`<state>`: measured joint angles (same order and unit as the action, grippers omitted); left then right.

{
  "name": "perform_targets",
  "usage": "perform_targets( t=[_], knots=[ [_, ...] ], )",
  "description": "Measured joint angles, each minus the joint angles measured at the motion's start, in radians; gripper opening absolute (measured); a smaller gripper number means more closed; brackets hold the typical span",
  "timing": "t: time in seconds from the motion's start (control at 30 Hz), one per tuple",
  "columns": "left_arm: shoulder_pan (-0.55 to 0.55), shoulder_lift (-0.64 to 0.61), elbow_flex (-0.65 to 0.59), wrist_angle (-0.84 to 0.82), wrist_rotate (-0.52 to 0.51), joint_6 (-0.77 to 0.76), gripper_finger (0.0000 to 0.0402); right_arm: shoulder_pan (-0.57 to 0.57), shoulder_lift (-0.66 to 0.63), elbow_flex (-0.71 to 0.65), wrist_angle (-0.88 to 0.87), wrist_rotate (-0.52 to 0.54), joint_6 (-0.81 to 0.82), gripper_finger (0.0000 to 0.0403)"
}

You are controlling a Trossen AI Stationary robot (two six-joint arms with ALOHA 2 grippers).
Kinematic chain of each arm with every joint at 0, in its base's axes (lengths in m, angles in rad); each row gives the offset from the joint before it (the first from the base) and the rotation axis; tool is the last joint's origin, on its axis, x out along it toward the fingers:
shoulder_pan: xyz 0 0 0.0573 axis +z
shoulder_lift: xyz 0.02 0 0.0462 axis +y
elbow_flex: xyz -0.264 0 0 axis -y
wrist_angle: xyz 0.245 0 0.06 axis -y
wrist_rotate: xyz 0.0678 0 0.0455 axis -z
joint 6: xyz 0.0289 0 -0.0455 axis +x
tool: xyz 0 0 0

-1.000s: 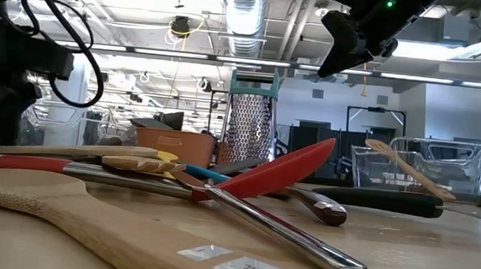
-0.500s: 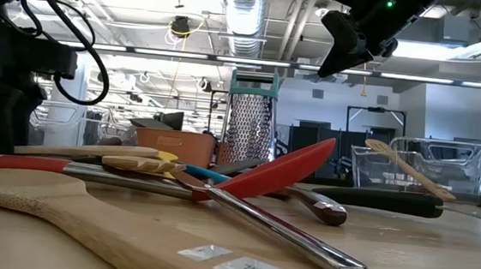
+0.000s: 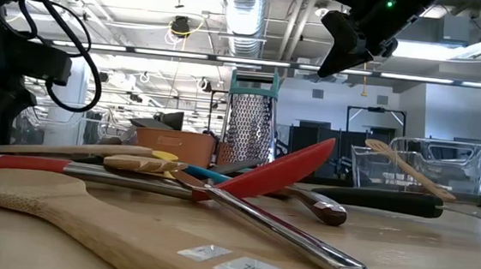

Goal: Pick & Place Kitchen Items
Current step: Put the brown wooden spoon into the right transparent bin

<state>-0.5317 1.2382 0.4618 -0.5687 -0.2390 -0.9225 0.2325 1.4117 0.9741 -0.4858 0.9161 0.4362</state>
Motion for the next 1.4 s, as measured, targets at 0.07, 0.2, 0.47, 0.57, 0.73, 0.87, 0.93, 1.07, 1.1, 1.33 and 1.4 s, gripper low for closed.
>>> perform_targets(
  t=[0.07,0.2,0.47,0.57,0.73,0.87,0.93,1.07,1.1,1.33,1.4],
  knots=[
    [0.0,0.0,0.0,0.0,0.0,-0.001,0.004,0.0,0.0,0.0,0.0,0.0,0.0,0.0001],
    [0.0,-0.005,-0.001,0.001,0.001,-0.001,0.0043,0.0,0.0,0.0,0.0,0.0,0.0,0.0001],
    [0.0,-0.087,-0.002,0.01,0.011,-0.002,0.0041,0.0,0.0,0.0,0.0,0.0,0.0,0.0001],
    [0.0,-0.147,-0.002,0.011,0.005,-0.002,0.004,0.0,0.0,0.0,0.0,0.0,0.0,0.0001],
    [0.0,-0.258,-0.002,0.016,-0.062,0.014,0.0038,0.0,0.0,0.0,0.0,-0.001,0.0,0.0001],
    [0.0,-0.339,-0.002,0.041,-0.125,0.063,0.0038,0.0,0.0,0.0,0.0,-0.001,0.0,0.0001],
    [0.0,-0.377,-0.002,0.07,-0.151,0.102,0.0037,0.0,0.0,0.0,0.0,-0.001,0.0,0.0001],
    [0.0,-0.441,-0.001,0.142,-0.207,0.187,0.0038,0.0,0.0,0.0,0.0,-0.002,0.0,0.0001],
    [0.0,-0.455,-0.001,0.162,-0.222,0.207,0.0037,0.0,0.0,0.0,0.0,-0.002,0.0,0.0001],
    [0.044,-0.532,0.0,0.279,-0.283,0.39,0.0037,0.0,0.0,0.0,0.019,-0.003,0.0,0.0001],
    [0.073,-0.538,0.0,0.325,-0.29,0.473,0.0037,0.0,0.0,0.0,0.052,-0.004,-0.001,0.0001]
  ],
)
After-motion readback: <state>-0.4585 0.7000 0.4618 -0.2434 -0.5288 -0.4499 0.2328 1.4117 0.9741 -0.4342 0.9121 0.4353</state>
